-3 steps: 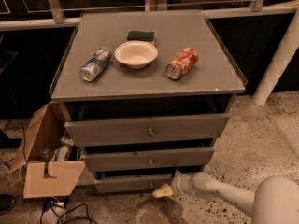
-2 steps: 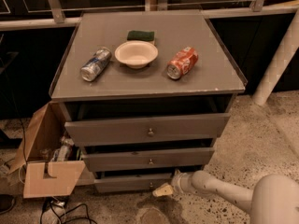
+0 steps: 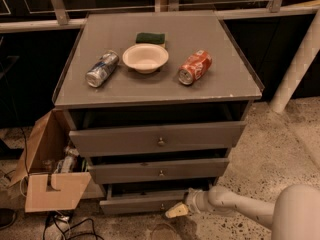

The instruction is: Open bottom drawer

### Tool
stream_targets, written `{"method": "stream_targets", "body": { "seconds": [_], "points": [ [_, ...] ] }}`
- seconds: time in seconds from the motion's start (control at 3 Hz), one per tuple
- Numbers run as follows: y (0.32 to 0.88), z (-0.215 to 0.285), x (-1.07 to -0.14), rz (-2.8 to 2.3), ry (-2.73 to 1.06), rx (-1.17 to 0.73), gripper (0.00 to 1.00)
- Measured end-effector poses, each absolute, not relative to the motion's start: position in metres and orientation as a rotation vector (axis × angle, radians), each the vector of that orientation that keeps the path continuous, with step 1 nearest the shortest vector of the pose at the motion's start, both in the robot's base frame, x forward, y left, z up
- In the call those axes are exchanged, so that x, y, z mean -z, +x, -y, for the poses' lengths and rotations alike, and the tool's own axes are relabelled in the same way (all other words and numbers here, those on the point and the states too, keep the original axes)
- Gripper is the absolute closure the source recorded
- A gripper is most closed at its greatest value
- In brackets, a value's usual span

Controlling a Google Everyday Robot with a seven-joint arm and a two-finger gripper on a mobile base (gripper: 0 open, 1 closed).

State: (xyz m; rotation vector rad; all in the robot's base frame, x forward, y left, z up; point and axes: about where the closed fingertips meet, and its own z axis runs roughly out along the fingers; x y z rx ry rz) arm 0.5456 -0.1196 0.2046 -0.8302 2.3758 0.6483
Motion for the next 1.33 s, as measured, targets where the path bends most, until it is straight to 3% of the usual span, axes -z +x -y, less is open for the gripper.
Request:
{"method": "stream_targets", "body": {
  "seconds": [0.33, 0.67, 1.33],
  "points": [
    [0.545, 0.12, -0.207, -2.376, -0.83, -0.649, 0.0],
    [0.497, 0.135, -0.214, -2.412, -0.792, -0.699, 0.0],
    [0.499, 0.142, -0.246, -2.382, -0.777, -0.726, 0.0]
  ]
}}
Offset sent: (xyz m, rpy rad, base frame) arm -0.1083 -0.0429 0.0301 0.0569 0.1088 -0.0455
